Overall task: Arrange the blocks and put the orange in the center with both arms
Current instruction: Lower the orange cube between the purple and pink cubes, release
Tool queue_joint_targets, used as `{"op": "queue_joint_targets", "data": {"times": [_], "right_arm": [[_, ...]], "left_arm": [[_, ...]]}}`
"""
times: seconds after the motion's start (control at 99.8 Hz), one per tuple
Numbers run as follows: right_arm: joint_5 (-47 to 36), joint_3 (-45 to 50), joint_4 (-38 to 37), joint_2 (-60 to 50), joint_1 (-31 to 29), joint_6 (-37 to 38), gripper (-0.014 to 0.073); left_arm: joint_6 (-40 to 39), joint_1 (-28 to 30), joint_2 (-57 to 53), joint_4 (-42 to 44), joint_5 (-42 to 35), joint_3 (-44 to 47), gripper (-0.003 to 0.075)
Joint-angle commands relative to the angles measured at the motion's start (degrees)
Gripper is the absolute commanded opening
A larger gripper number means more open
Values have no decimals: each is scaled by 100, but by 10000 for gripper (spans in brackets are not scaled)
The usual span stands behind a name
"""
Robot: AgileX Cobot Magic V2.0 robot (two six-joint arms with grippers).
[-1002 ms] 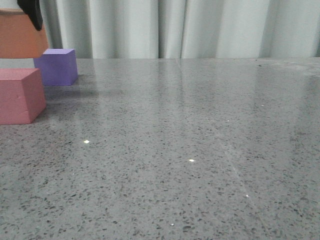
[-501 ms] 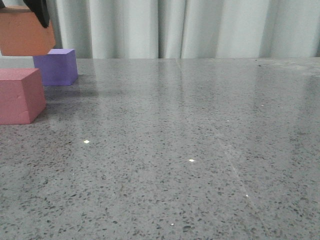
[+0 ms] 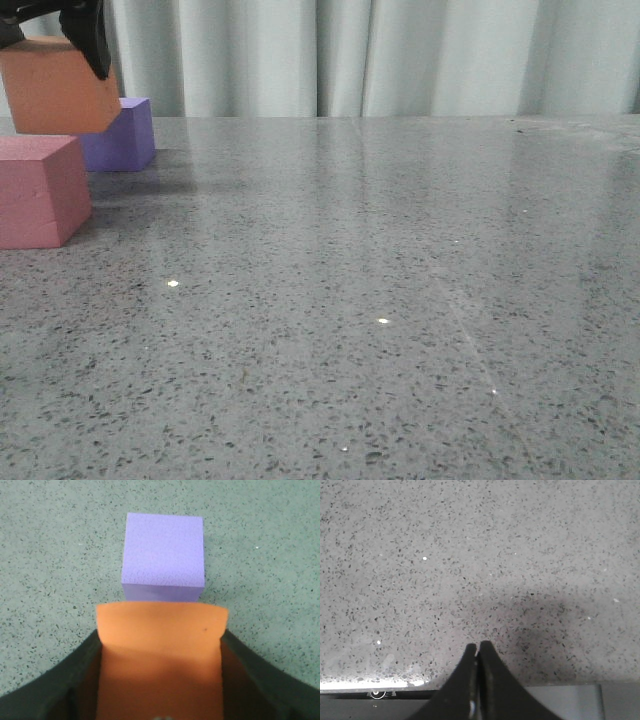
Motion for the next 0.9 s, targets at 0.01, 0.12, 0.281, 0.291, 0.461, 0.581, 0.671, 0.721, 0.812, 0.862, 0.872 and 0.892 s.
{"op": "queue_joint_targets", "data": {"times": [0.01, 0.12, 0.281, 0.291, 0.461, 0.581, 0.671, 0.721, 0.812, 0.862, 0.872, 0.892], "right_arm": [[-300, -127, -71, 15, 1, -38, -67], [-300, -127, -71, 15, 1, -38, -67], [-300, -127, -71, 15, 1, -38, -67], [-300, -127, -71, 15, 1, -38, -67], [-300, -127, -71, 15, 1, -38, -67], [-300, -127, -71, 15, 1, -38, -67], [-300, -127, -71, 15, 1, -38, -67], [-300, -127, -71, 15, 1, -38, -67], [-300, -127, -71, 15, 1, -38, -67], [-300, -127, -71, 15, 1, -38, -67], [-300, -127, -71, 15, 1, -38, -67], [-300, -127, -71, 15, 1, -38, -67]], "left_arm": [[-4, 12, -197, 99, -424, -13, 32], [-4, 12, -186, 99, -621, 130, 32], [-4, 41, -175, 110, -719, 160, 32], [-4, 41, -175, 110, -719, 160, 32], [-4, 83, -175, 98, -719, 160, 32], [-4, 93, -175, 98, -728, 160, 32], [-4, 93, -175, 98, -741, 160, 32], [-4, 93, -175, 98, -741, 160, 32], [-4, 93, -161, 98, -750, 160, 32], [-4, 97, -119, 98, -750, 160, 32], [-4, 97, -105, 82, -750, 160, 32], [-4, 97, -82, 55, -750, 160, 32]]}}
